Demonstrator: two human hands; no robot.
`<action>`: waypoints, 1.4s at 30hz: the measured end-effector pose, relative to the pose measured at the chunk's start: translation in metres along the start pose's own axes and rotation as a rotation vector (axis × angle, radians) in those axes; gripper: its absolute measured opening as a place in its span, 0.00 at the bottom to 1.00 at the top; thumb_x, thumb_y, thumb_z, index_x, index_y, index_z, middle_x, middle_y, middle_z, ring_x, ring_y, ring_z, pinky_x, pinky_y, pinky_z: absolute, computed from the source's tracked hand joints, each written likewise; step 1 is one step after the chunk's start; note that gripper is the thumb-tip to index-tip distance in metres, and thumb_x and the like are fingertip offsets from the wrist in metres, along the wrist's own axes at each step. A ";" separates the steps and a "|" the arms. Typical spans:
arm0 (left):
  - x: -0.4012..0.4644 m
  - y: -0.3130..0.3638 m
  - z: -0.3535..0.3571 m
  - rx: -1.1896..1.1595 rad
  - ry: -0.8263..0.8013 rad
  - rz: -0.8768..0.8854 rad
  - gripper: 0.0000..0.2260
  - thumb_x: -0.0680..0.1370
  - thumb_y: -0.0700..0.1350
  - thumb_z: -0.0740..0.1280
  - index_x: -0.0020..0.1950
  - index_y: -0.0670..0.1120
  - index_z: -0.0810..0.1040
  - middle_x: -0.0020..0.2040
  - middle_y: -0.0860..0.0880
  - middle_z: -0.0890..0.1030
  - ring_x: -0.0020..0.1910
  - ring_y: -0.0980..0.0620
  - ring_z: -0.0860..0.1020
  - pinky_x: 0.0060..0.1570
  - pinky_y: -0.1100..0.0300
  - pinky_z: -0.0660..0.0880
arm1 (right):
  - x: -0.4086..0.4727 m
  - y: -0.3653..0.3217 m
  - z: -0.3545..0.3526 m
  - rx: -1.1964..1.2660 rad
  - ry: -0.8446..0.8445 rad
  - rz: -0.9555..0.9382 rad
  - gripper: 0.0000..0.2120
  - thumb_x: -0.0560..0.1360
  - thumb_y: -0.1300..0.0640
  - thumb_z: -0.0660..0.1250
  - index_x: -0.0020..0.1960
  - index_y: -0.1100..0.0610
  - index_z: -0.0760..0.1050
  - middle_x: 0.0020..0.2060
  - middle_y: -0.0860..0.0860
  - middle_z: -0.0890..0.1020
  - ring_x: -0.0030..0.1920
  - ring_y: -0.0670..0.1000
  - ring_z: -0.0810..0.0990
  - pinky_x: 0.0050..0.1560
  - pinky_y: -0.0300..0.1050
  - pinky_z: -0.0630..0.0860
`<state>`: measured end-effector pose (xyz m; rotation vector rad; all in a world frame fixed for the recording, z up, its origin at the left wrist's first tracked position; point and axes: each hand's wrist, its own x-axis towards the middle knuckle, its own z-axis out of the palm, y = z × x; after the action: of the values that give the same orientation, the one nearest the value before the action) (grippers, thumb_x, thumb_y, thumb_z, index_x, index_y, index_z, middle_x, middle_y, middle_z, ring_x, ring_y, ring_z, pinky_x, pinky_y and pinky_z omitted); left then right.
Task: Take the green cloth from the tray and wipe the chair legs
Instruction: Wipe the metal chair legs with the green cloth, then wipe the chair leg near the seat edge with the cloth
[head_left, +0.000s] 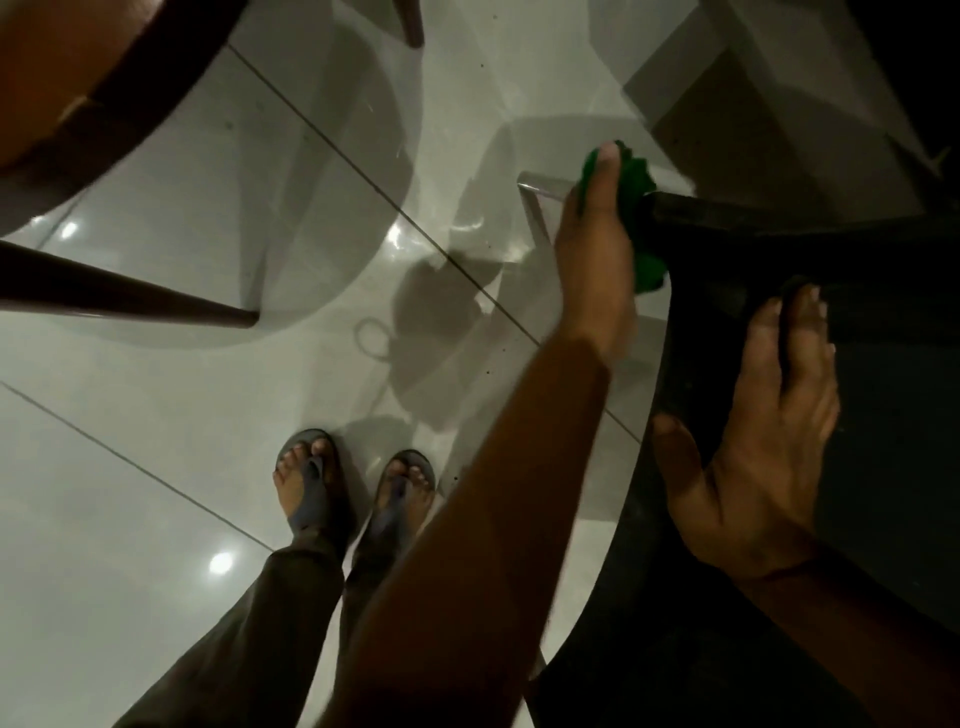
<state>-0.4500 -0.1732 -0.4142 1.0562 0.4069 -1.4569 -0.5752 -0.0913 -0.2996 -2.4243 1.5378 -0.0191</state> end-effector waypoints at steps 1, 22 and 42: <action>-0.005 -0.004 0.004 0.001 -0.029 -0.005 0.25 0.75 0.68 0.64 0.64 0.53 0.77 0.64 0.42 0.81 0.62 0.42 0.81 0.62 0.42 0.78 | -0.001 0.001 -0.001 -0.004 -0.003 0.000 0.44 0.79 0.32 0.48 0.81 0.64 0.51 0.81 0.64 0.51 0.83 0.62 0.49 0.80 0.69 0.50; -0.011 0.038 0.002 0.464 0.012 0.072 0.14 0.78 0.53 0.70 0.60 0.48 0.76 0.53 0.45 0.82 0.54 0.43 0.82 0.57 0.42 0.81 | 0.002 0.001 -0.002 0.032 -0.039 0.018 0.43 0.76 0.35 0.53 0.82 0.60 0.48 0.83 0.58 0.48 0.83 0.56 0.45 0.82 0.62 0.44; -0.070 0.088 -0.001 0.500 0.024 -0.060 0.22 0.64 0.52 0.76 0.55 0.44 0.82 0.41 0.40 0.82 0.34 0.42 0.81 0.45 0.42 0.83 | -0.001 0.000 -0.005 0.025 -0.014 0.022 0.41 0.76 0.38 0.56 0.81 0.61 0.55 0.81 0.63 0.55 0.81 0.63 0.53 0.80 0.66 0.52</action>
<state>-0.3788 -0.1491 -0.3304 1.4672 0.0868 -1.6449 -0.5766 -0.0914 -0.2944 -2.3830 1.5488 -0.0168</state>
